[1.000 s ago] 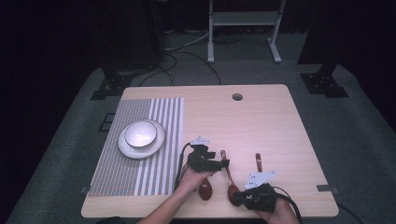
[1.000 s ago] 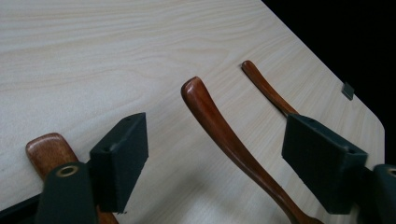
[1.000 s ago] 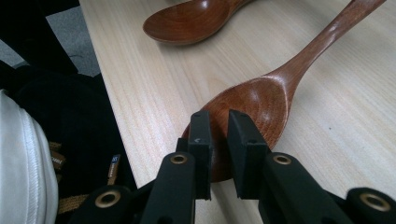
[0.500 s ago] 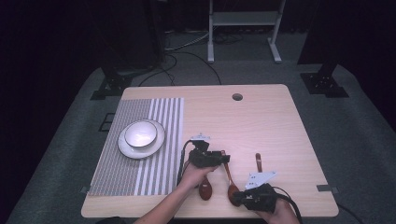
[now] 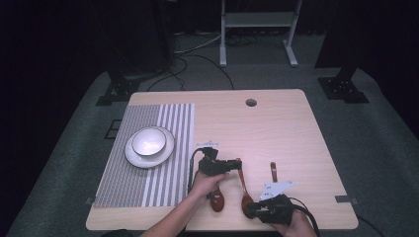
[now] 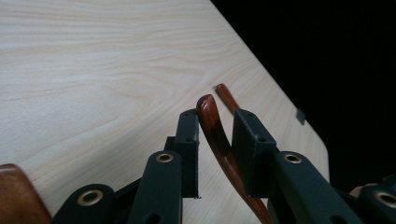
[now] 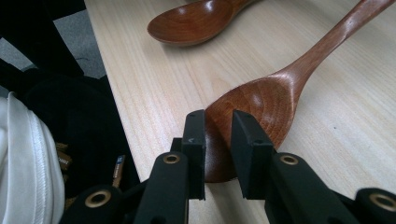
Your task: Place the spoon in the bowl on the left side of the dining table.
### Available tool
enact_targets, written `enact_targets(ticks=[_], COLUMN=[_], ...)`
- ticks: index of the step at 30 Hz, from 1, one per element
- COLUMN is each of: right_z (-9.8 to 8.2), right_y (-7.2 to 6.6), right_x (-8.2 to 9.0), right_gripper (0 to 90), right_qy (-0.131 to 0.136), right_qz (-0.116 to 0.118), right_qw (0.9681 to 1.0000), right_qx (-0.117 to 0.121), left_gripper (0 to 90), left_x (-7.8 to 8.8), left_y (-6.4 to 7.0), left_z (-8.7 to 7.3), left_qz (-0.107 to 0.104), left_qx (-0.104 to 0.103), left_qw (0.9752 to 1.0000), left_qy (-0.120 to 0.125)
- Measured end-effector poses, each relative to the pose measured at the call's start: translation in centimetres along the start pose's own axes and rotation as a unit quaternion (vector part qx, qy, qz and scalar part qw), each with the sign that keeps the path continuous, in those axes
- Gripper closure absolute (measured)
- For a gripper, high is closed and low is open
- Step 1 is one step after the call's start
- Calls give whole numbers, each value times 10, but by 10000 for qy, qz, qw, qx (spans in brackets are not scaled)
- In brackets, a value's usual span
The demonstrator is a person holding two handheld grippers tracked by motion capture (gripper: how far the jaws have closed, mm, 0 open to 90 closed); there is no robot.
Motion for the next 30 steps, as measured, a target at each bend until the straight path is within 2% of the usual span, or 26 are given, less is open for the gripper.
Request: enact_targets(ticks=[2, 7, 9, 12, 15, 17, 18, 20, 21, 24, 26, 27, 28, 29, 30], right_z=[0, -1, -1, -2, -1, 0, 0, 4, 7, 10, 7, 7, 7, 7, 8], right_y=[0, 0, 0, 0, 0, 2, 2, 2, 3, 7, 16, 18, 20, 20, 25], right_x=[0, 3, 3, 5, 5, 7, 7, 12, 16, 24, 32, 34, 36, 36, 41], right_gripper=[719, 685, 682, 643, 623, 558, 558, 546, 533, 496, 437, 417, 398, 398, 384], right_qy=[14, 6, 21, 57, 48, 67, 67, 292, 437, 655, 784, 814, 868, 868, 973], right_qz=[34, 37, 42, 67, 69, 89, 89, 250, 249, 168, 121, 129, 163, 163, 144], right_qw=[10000, 10000, 10000, 9999, 9999, 9999, 9999, 9991, 9986, 9973, 9953, 9946, 9933, 9933, 9916], right_qx=[-5, 59, 63, 74, 58, -19, -19, -151, -191, -286, -549, -636, -740, -740, -843], left_gripper=[744, 787, 798, 821, 837, 843, 843, 843, 843, 842, 842, 842, 842, 842, 842], left_x=[0, 0, -1, -2, -3, -2, -2, 0, 1, 10, 18, 18, 24, 24, 27], left_y=[4, 10, 13, 20, 26, 31, 33, 36, 37, 39, 39, 39, 38, 38, 37], left_z=[3, 6, 8, 10, 14, 17, 18, 23, 25, 37, 45, 45, 47, 47, 48], left_qz=[-149, -356, -500, -620, -838, -821, -823, -795, -768, -661, -507, -507, -368, -368, -330], left_qx=[-18, 24, 82, 61, 134, 19, -27, -78, -110, -233, -367, -367, -521, -521, -547], left_qw=[9999, 9993, 9986, 9979, 9959, 9961, 9961, 9962, 9963, 9962, 9965, 9965, 9962, 9962, 9962], left_qy=[16, 82, 140, 201, 315, 321, 316, 339, 363, 509, 561, 561, 585, 585, 599])
Point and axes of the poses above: each handheld gripper's, and its own axes: x roughly backward along the jaws, z roughly out of its top, y roughly to its right, the point moved 5 cm from there along -x, roughly forward along the jaws, and after that the axes turned 9 degrees about -z, right-handed, at the moved point
